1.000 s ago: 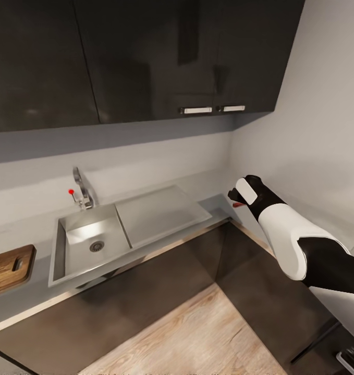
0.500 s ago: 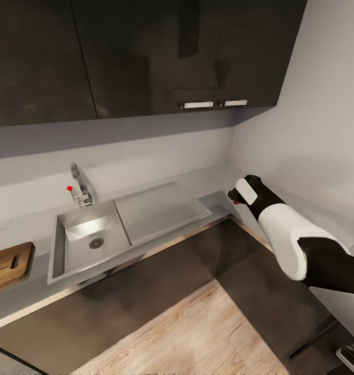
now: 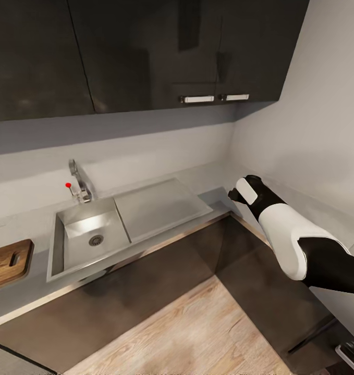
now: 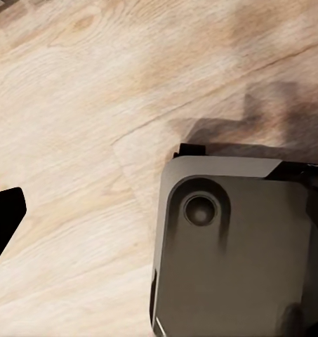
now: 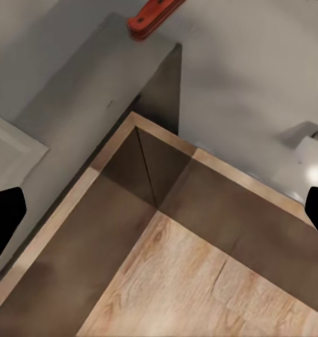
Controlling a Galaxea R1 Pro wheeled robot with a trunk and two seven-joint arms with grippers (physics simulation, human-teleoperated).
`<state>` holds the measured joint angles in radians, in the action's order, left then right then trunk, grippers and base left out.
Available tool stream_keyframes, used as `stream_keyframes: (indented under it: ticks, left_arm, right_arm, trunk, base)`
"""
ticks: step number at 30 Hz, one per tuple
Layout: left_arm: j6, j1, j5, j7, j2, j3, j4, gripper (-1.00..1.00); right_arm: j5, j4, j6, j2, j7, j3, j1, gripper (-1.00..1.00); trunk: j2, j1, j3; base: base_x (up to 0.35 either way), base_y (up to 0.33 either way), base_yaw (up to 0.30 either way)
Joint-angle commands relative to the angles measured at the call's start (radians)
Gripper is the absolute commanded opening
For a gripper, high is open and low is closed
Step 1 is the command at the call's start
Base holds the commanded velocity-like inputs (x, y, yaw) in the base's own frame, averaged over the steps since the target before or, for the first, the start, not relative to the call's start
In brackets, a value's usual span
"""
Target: In the kitchen, take the Vidalia onion out of the sink, dice it on the chopping board with the paring knife, put the diced onion into the bowl on the countertop, then place both the paring knife and the chopping board into the sink.
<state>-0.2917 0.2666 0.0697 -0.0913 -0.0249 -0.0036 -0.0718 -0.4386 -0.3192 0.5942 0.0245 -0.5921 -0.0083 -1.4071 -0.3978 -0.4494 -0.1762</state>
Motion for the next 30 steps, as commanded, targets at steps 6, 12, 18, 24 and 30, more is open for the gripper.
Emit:
stream_keyframes:
  ticks: [6,12,18,24,30]
  left_arm:
    - [-0.007,0.002,0.007,0.001,-0.001,-0.001,-0.004,1.00]
    - [-0.007,0.002,0.007,0.001,-0.001,-0.001,-0.004,1.00]
    - [-0.007,0.002,0.007,0.001,-0.001,-0.001,-0.005,1.00]
    - [-0.007,0.002,0.006,0.002,-0.001,-0.001,-0.005,1.00]
    - [-0.007,0.002,0.006,0.002,-0.001,-0.001,-0.005,1.00]
  right_arm:
    - [-0.005,-0.001,0.003,0.001,-0.006,0.000,-0.001,1.00]
    - [-0.003,-0.001,0.003,0.001,-0.006,0.000,0.000,1.00]
    - [-0.003,-0.001,0.003,0.000,-0.006,0.000,0.000,1.00]
    - [-0.002,0.002,-0.038,0.000,-0.010,0.000,0.000,1.00]
    - [-0.003,0.039,-0.101,-0.003,-0.016,-0.003,0.000,1.00]
  trunk:
    - [-0.002,-0.001,-0.004]
    - [-0.002,-0.001,-0.004]
    - [-0.002,-0.001,-0.004]
    - [-0.002,-0.001,-0.004]
    - [-0.002,-0.001,-0.004]
  base:
    - [0.141,0.000,0.000]
    - [0.298,0.000,0.000]
    - [0.321,-0.007,0.000]
    - [0.257,-0.190,0.000]
    - [0.180,-0.177,0.000]
